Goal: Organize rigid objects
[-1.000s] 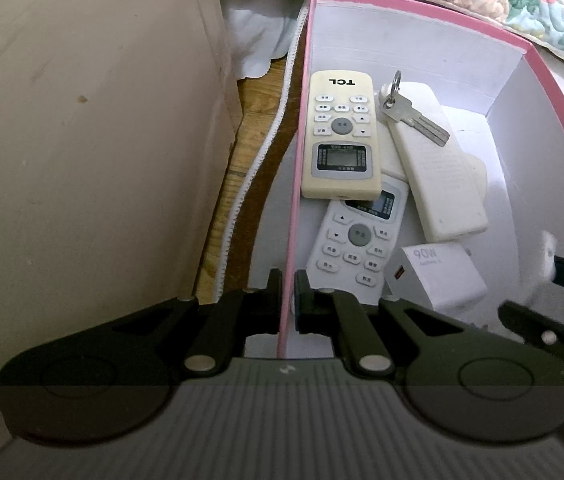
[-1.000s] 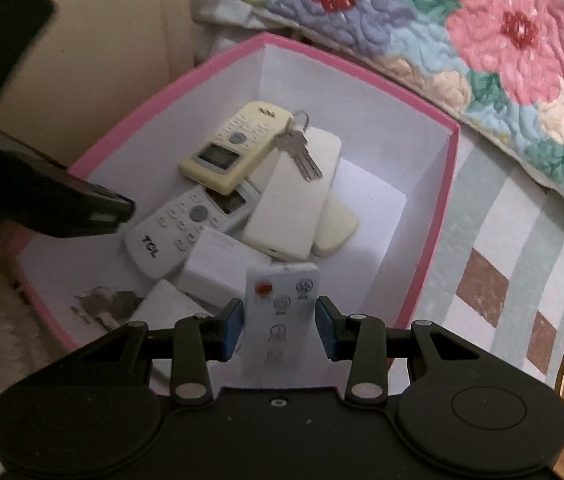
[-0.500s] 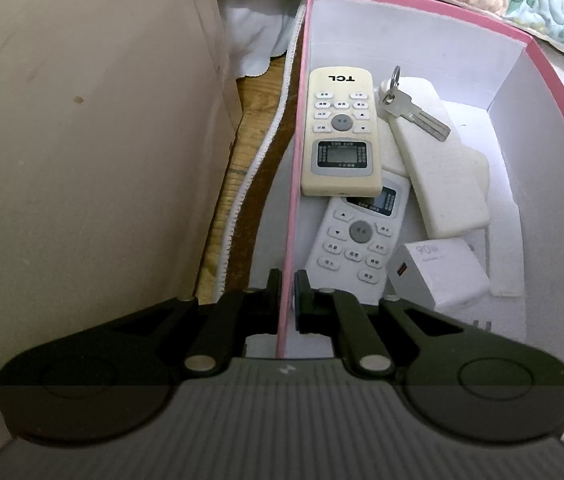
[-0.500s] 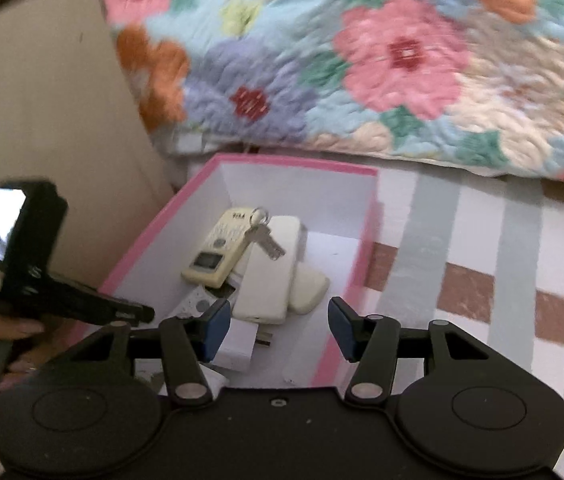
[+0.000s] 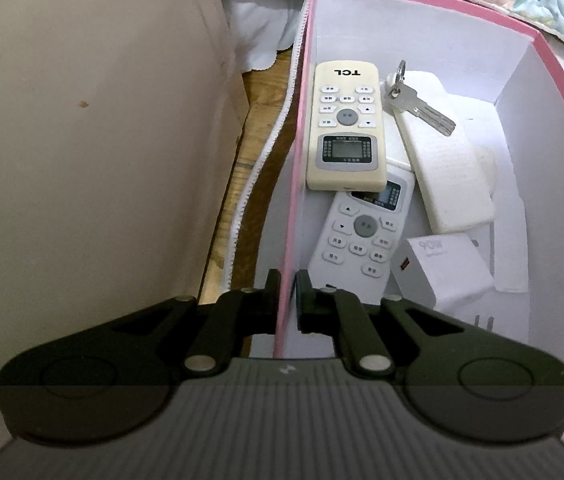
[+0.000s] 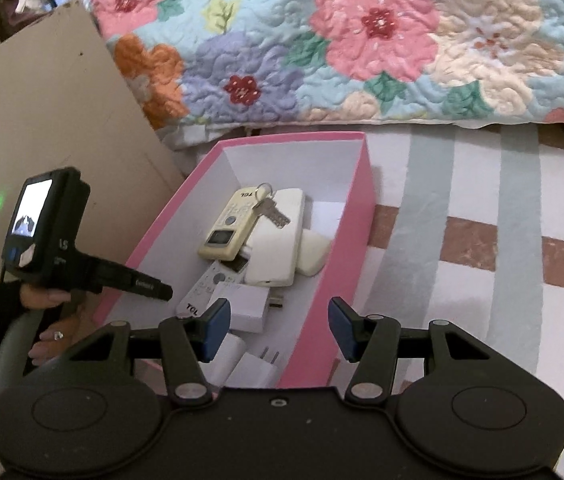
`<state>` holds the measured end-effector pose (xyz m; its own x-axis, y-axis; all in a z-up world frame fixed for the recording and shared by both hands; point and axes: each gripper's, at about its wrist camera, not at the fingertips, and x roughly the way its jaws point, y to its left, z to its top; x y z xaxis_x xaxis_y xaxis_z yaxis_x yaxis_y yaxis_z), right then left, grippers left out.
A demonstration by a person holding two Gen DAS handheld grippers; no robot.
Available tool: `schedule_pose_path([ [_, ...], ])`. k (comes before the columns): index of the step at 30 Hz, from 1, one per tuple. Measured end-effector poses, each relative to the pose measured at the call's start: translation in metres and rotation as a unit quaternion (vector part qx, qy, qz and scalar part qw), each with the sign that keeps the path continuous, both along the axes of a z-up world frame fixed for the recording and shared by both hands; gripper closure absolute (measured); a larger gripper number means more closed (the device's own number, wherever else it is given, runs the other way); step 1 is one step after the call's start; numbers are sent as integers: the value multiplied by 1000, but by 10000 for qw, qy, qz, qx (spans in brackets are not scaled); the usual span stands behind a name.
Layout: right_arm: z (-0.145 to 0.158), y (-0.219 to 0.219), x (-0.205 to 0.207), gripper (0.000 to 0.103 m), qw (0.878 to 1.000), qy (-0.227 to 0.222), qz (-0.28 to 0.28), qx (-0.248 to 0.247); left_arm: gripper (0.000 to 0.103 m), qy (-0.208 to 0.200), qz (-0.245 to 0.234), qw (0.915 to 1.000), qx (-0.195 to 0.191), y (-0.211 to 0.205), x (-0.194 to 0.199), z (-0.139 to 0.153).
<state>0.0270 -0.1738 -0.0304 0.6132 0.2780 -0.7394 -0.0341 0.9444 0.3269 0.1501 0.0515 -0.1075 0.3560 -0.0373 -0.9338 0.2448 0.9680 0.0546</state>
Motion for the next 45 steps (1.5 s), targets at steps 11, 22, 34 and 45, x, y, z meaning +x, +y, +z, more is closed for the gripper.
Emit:
schedule_pose_path([
  [11, 9, -1, -11, 41, 9999, 7, -13, 105, 94, -136, 119, 9994, 279, -4, -25, 18],
  [22, 28, -3, -29, 40, 9997, -85, -188, -88, 94, -563, -132, 9978, 330, -11, -71, 71],
  [34, 68, 5, -55, 31, 9984, -24, -189, -527, 70, -434, -426, 9981, 21, -26, -112, 114],
  [45, 86, 3, -75, 19, 9961, 144, -402, -767, 30, -346, -574, 9977, -119, -35, -139, 145],
])
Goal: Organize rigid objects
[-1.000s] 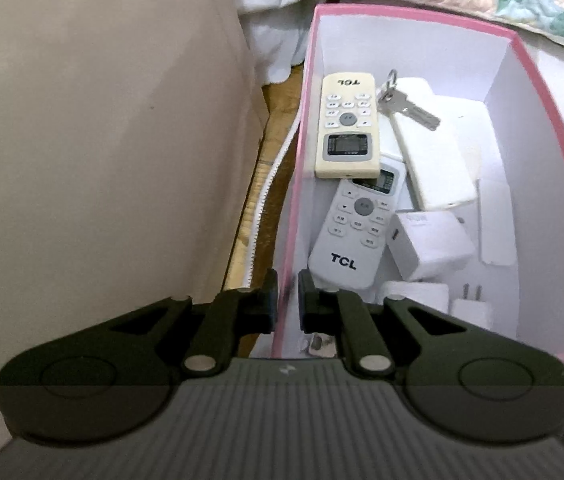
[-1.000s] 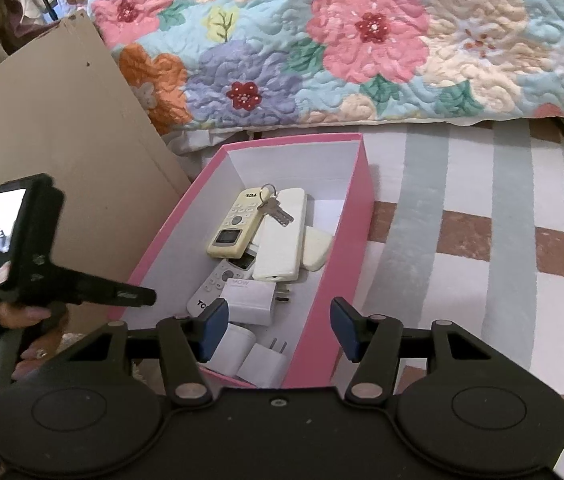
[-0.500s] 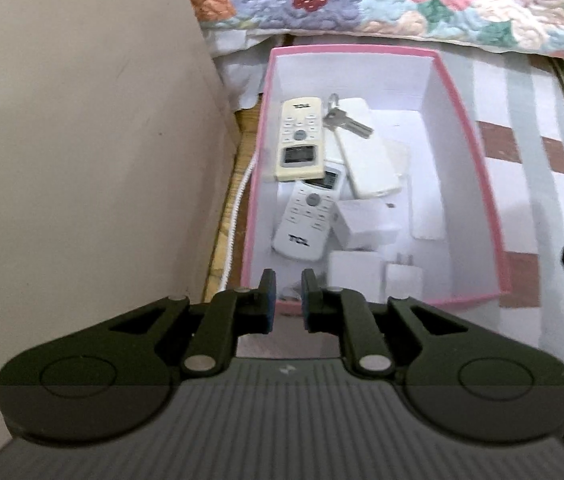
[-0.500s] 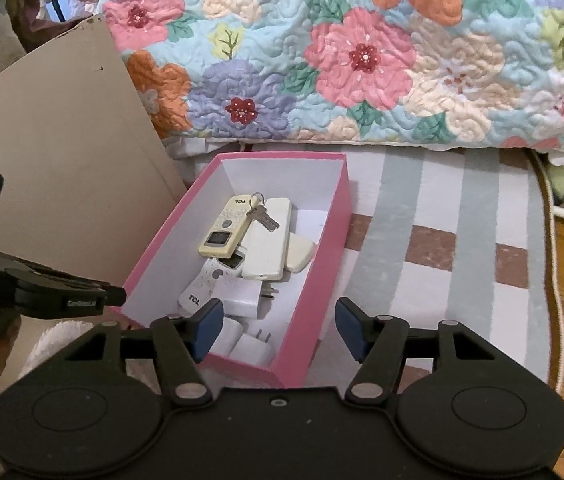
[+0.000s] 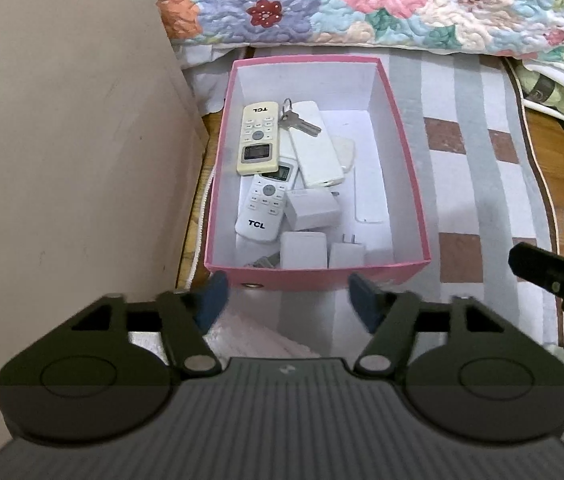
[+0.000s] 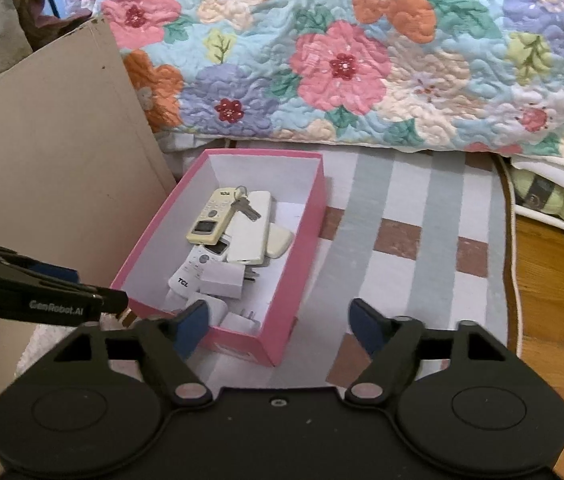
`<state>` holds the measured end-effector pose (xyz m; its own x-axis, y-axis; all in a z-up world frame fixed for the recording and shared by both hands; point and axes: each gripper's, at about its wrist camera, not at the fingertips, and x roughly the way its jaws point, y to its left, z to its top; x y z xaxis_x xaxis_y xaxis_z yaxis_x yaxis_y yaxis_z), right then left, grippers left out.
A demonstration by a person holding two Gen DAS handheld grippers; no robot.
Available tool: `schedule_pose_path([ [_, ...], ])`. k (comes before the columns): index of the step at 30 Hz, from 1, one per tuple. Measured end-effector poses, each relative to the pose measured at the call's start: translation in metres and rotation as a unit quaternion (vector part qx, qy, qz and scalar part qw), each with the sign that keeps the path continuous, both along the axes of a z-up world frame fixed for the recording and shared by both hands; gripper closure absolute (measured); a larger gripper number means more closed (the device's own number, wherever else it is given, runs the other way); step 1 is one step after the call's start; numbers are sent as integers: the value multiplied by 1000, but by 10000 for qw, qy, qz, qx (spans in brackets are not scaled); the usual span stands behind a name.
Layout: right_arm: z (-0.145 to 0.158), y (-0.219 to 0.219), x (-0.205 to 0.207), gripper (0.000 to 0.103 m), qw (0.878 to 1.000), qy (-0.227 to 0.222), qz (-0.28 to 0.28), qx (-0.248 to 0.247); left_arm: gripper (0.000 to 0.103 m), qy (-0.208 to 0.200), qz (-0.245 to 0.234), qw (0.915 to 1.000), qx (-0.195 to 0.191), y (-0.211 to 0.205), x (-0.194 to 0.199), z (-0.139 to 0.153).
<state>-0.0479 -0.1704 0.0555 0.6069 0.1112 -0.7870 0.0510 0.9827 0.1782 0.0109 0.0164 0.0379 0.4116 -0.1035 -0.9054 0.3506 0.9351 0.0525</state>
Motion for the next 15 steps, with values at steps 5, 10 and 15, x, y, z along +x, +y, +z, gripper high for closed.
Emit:
schedule_pose_path([
  [5, 1, -5, 1, 9, 9987, 241, -452, -14, 17, -28, -13, 10000, -17, -3, -5, 6],
  [10, -3, -10, 4, 9, 9970, 483, -602, -16, 12, 212, 0, 9997, 137, -9, -5, 5],
  [15, -4, -16, 2, 9, 9953, 606, -740, 124, 11, 512, 36, 9984, 252, -14, -3, -3],
])
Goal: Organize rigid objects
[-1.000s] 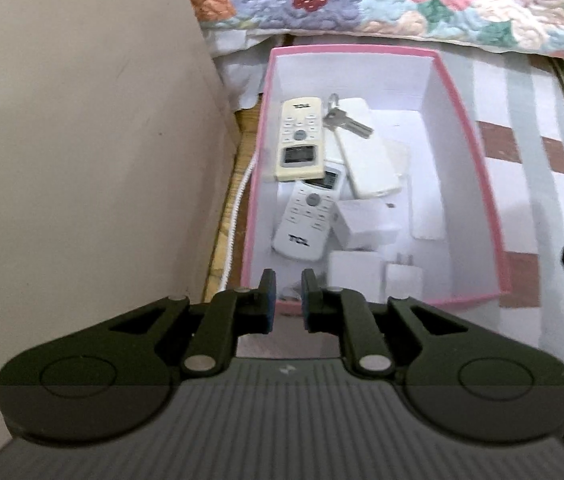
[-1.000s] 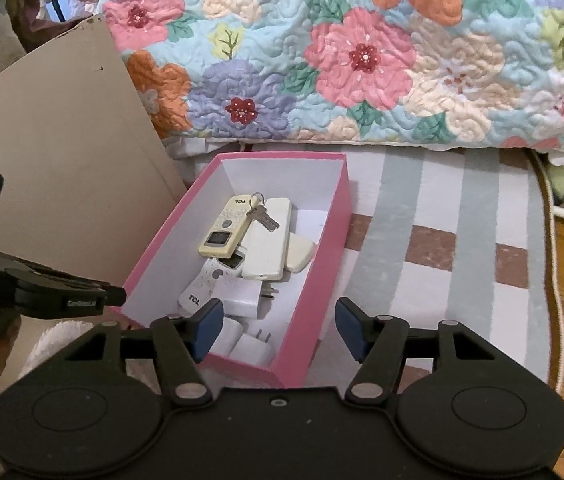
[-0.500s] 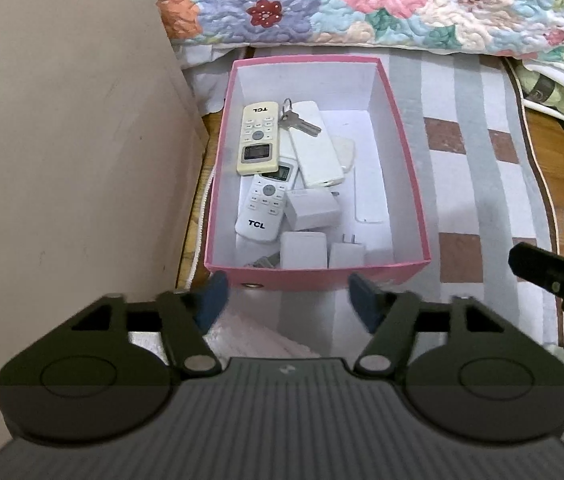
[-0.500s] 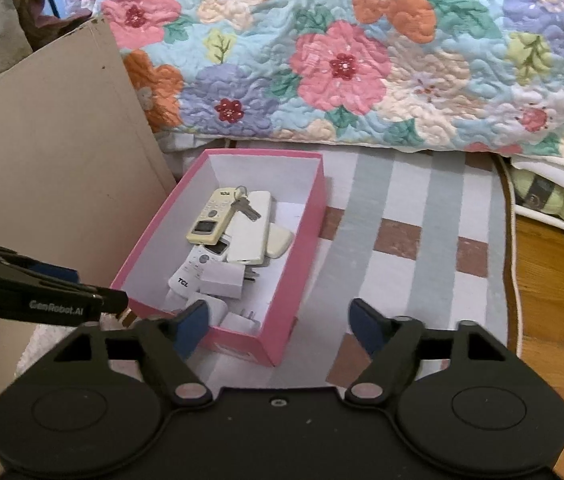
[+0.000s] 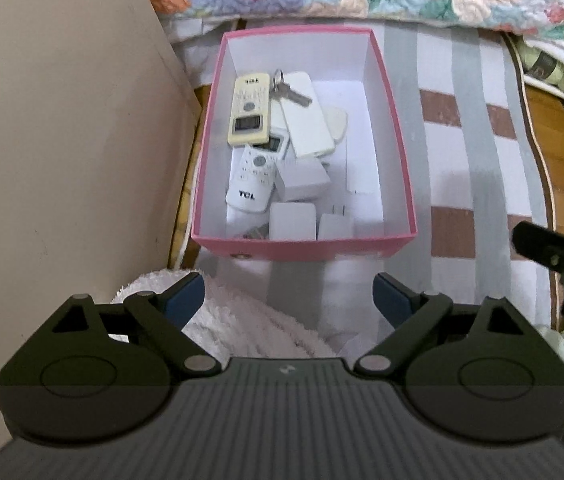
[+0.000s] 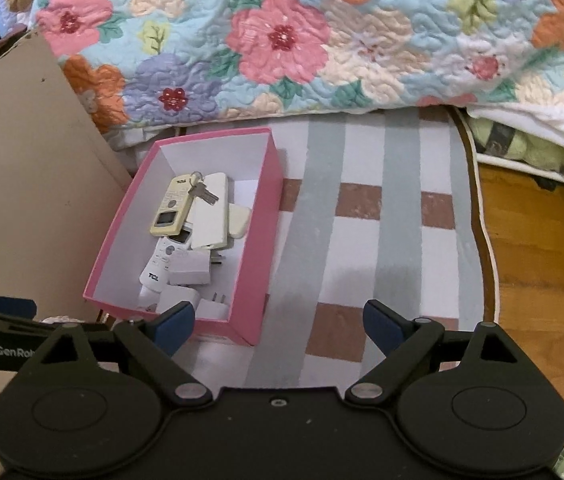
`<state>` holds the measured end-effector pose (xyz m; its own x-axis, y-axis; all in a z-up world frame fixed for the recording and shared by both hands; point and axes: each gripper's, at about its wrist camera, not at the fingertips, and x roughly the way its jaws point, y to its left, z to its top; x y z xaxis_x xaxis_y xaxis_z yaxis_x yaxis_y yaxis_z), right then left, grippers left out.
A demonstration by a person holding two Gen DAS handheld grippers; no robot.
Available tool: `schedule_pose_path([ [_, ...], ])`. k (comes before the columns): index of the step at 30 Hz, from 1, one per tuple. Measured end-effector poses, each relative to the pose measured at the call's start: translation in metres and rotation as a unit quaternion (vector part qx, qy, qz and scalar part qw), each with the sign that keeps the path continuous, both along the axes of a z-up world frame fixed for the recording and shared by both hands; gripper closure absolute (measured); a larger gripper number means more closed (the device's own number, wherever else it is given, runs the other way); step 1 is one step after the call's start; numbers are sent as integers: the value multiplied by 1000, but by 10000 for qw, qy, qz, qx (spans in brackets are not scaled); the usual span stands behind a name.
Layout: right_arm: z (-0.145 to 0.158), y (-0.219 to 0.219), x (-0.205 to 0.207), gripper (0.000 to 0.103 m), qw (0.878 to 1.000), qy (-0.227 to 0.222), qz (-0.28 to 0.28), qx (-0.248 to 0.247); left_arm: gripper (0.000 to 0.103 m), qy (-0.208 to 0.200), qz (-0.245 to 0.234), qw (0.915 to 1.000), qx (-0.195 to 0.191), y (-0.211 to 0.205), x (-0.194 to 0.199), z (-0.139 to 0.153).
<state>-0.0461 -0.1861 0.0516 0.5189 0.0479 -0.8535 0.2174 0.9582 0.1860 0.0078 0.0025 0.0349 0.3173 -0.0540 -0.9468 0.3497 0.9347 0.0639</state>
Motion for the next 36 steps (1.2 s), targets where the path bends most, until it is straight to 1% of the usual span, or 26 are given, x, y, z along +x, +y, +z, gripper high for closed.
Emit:
schedule_pose_path([
  [4, 2, -5, -1, 9, 9999, 72, -8, -123, 11, 36, -15, 9999, 156, -4, -3, -5],
  [7, 4, -6, -5, 9, 9997, 75, -43, -208, 11, 50, 107, 9999, 77, -2, -4, -6],
  [11, 2, -8, -8, 9, 9991, 180, -60, -374, 11, -21, 61, 10000, -18, -4, -6, -3],
  [14, -1, -13, -9, 9, 9992, 246, -149, -286, 11, -95, 51, 9999, -35, -5, -8, -2],
  [16, -3, -16, -10, 5, 9993, 246, -201, -211, 11, -125, 46, 9999, -40, -6, -9, -2],
  [19, -4, -14, -12, 0, 9989, 347, -116, -287, 11, -102, 52, 9999, -10, -7, -9, -5],
  [22, -4, -13, -13, 0, 9988, 422, -152, -193, 11, -129, 43, 9999, -63, -7, -11, -4],
  [26, -4, -9, -12, 0, 9971, 503, -107, -556, 11, -113, 57, 9998, -144, -6, -12, -3],
  [32, -6, -10, -13, 0, 9968, 604, -141, -509, 11, -127, 54, 9998, -139, -6, -12, -3],
  [36, -3, -11, -15, 0, 9962, 548, -242, -637, 11, -202, 49, 9997, -95, -5, -14, -1],
])
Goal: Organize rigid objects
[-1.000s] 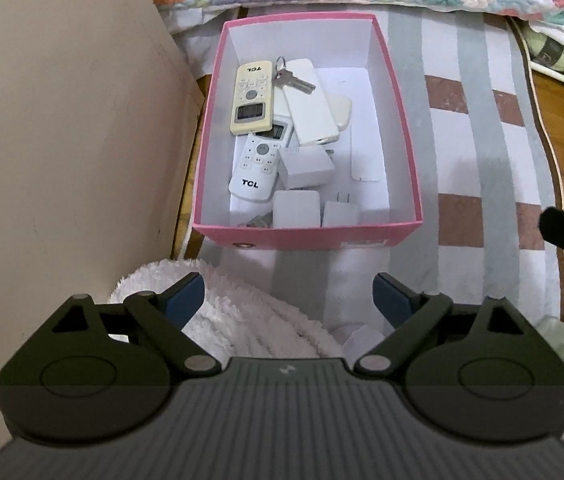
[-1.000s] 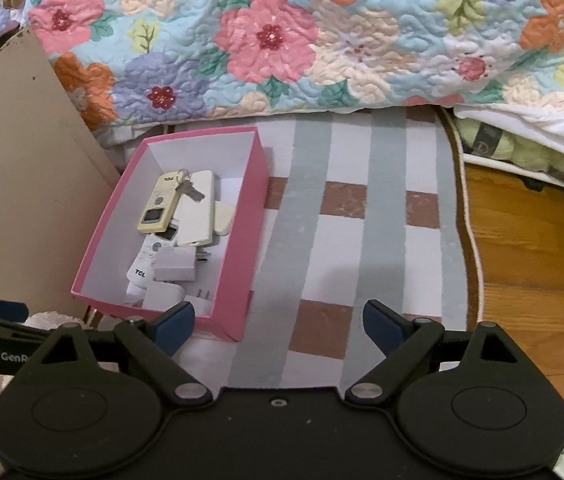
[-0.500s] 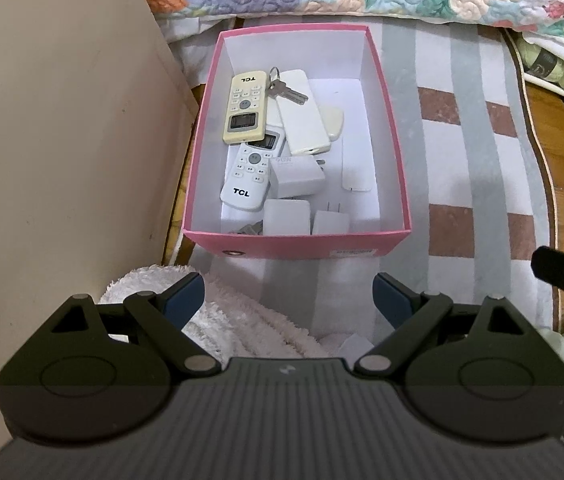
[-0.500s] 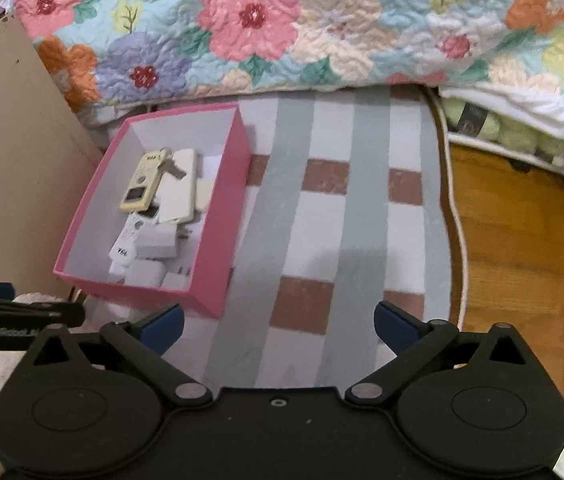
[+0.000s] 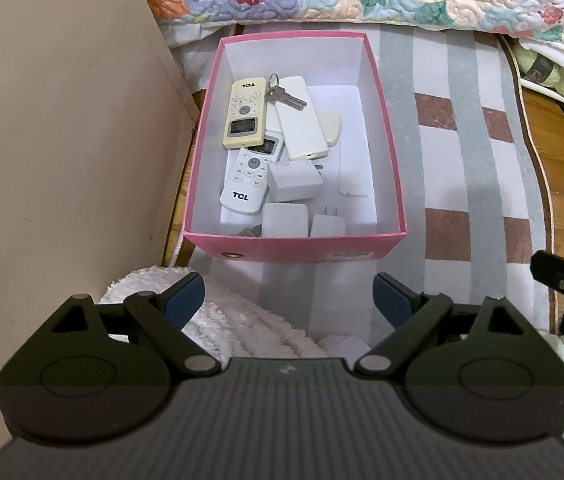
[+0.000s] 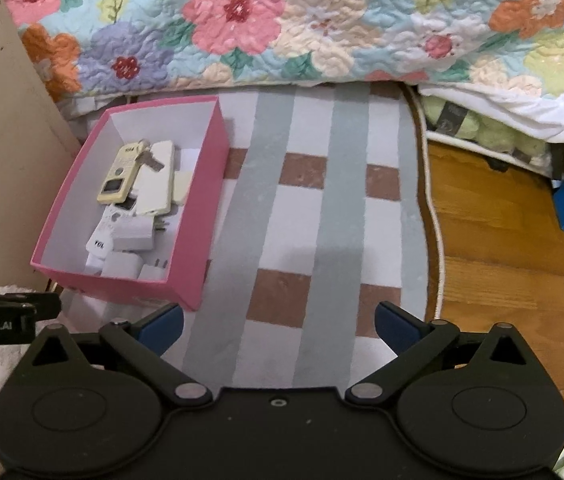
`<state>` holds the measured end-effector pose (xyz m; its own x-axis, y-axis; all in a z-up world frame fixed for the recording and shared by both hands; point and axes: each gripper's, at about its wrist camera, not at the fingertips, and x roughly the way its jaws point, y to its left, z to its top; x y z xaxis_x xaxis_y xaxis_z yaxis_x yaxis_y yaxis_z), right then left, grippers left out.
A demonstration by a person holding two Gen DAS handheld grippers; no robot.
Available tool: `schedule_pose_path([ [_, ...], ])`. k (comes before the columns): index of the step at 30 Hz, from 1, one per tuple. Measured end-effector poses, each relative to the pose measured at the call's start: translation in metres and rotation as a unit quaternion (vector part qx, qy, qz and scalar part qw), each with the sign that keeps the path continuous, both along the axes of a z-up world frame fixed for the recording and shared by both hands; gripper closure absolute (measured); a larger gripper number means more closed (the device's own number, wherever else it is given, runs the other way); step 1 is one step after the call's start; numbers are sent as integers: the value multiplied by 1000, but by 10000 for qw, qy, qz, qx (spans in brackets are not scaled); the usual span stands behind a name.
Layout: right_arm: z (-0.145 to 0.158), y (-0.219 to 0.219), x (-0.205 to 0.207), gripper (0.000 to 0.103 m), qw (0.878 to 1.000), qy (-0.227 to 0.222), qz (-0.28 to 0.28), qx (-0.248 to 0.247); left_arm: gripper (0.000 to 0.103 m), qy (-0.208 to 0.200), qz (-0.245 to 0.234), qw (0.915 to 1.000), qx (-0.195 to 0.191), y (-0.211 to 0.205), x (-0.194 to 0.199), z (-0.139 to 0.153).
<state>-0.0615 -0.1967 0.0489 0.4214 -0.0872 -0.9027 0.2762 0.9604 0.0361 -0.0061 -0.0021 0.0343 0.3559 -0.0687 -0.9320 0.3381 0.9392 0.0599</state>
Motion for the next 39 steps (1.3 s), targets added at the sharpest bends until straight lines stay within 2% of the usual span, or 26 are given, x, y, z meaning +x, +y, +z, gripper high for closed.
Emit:
schedule_pose_path([
  [4, 0, 0, -2, 0, 10000, 52, -17, -17, 11, 28, 8, 10000, -3, 2, -1, 0],
  [7, -1, 0, -2, 0, 9999, 104, -6, -11, 11, -101, 74, 9998, 170, 4, -2, 0],
  [11, -1, -1, -2, 0, 9999, 99, -17, -16, 11, -80, 84, 9996, 250, 9, -3, 0],
  [14, -1, -1, -2, 0, 9999, 126, 4, -7, 11, -213, -68, 9988, 438, 7, -8, 3],
  [17, -2, 0, -2, 0, 9998, 191, -20, -17, 11, -231, -74, 9989, 404, 7, -7, 6],
  [21, -1, 2, -3, 0, 9995, 302, 44, -82, 11, -298, -115, 9980, 540, 3, -9, 4],
  [25, -3, 0, -3, 0, 9995, 325, 50, -22, 11, -135, -272, 9989, 362, 1, -11, 1],
  [29, -3, 2, -2, 0, 9994, 325, 79, -23, 11, -144, -303, 9989, 319, 1, -15, 3],
  [39, -4, 4, -1, 0, 9993, 353, 121, -46, 11, -9, 19, 9998, 193, 16, -9, 3],
])
